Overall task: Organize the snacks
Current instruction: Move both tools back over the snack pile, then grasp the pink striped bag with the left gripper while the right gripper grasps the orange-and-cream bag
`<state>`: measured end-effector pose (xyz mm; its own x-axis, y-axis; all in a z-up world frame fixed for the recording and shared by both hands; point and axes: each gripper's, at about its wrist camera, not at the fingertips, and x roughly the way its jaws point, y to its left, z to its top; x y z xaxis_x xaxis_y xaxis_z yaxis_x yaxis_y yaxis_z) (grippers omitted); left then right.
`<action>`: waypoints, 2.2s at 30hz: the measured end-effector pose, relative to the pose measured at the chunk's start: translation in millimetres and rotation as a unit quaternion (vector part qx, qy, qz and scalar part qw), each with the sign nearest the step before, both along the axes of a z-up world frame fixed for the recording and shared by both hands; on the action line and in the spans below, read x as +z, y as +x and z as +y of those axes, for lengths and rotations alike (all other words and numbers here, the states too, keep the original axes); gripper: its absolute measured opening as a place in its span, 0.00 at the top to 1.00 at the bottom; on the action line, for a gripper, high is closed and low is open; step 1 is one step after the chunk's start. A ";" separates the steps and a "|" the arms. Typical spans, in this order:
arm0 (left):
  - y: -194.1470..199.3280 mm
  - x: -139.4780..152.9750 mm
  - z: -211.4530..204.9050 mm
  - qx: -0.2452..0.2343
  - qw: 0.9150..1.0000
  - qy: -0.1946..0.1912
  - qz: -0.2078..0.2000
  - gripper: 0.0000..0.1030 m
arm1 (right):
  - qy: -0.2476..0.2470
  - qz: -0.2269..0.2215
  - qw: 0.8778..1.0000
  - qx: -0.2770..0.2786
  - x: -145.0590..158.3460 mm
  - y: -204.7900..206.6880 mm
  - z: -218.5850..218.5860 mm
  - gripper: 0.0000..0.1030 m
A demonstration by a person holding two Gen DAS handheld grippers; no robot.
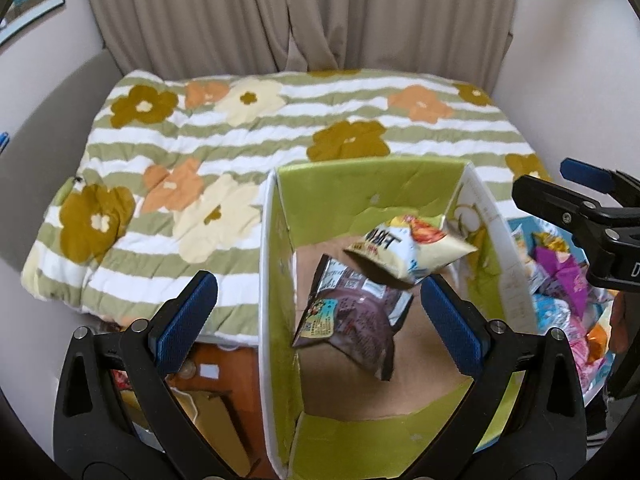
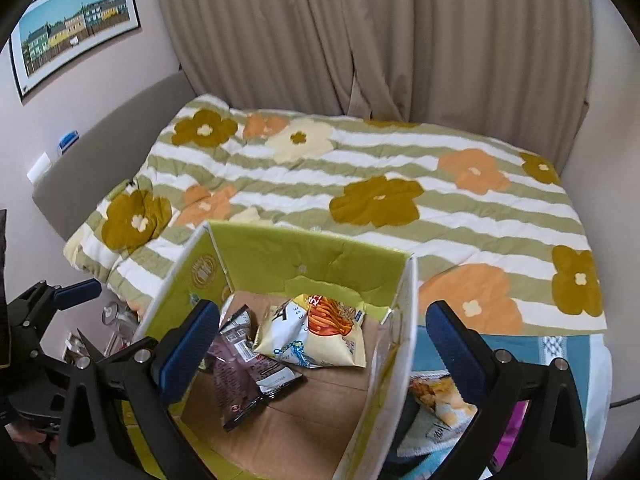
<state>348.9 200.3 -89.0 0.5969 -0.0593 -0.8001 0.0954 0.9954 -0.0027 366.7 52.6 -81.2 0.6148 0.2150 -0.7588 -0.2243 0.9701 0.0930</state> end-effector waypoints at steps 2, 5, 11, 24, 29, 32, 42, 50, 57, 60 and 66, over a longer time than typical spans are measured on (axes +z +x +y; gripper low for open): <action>-6.5 9.8 -1.3 -0.002 1.000 -0.003 -0.011 0.02 | 0.000 -0.011 1.000 -0.009 11.3 -9.5 -4.0 0.00; -19.9 26.2 -6.4 -0.005 1.000 -0.003 -0.027 0.02 | -0.001 -0.024 0.999 -0.026 26.6 -25.0 -11.1 0.00; -57.4 54.2 -25.7 -0.006 0.998 -0.009 -0.057 0.02 | -0.007 -0.045 0.997 -0.062 50.9 -67.2 -39.3 0.00; -166.0 57.2 -130.8 -0.011 0.997 -0.025 -0.072 0.02 | -0.017 -0.066 0.991 -0.111 60.6 -184.0 -143.2 0.00; -196.9 46.6 -177.5 -0.023 0.997 -0.029 -0.070 0.02 | -0.022 -0.071 0.990 -0.122 55.6 -225.5 -186.0 0.00; -212.5 37.6 -203.6 -0.032 0.997 -0.036 -0.063 0.02 | -0.021 -0.073 0.989 -0.129 50.1 -248.7 -215.3 0.00; -227.6 -5.8 -274.2 -0.082 0.995 -0.040 -0.047 0.02 | -0.011 -0.064 0.986 -0.152 19.2 -291.5 -289.5 0.00; -215.4 -61.0 -331.0 -0.162 0.986 -0.005 -0.044 0.02 | -0.003 -0.039 0.987 -0.158 -35.3 -294.2 -321.3 0.00; -203.2 -107.5 -369.4 -0.235 0.970 0.031 -0.043 0.05 | -0.018 -0.029 0.989 -0.142 -80.2 -285.9 -330.4 0.00; -197.0 -121.4 -382.2 -0.259 0.964 0.051 -0.044 0.08 | -0.023 -0.022 0.990 -0.138 -97.6 -278.7 -333.9 0.00; -182.9 -144.0 -400.2 -0.290 0.954 0.076 -0.033 0.12 | -0.037 -0.010 0.992 -0.122 -123.6 -265.9 -334.9 0.00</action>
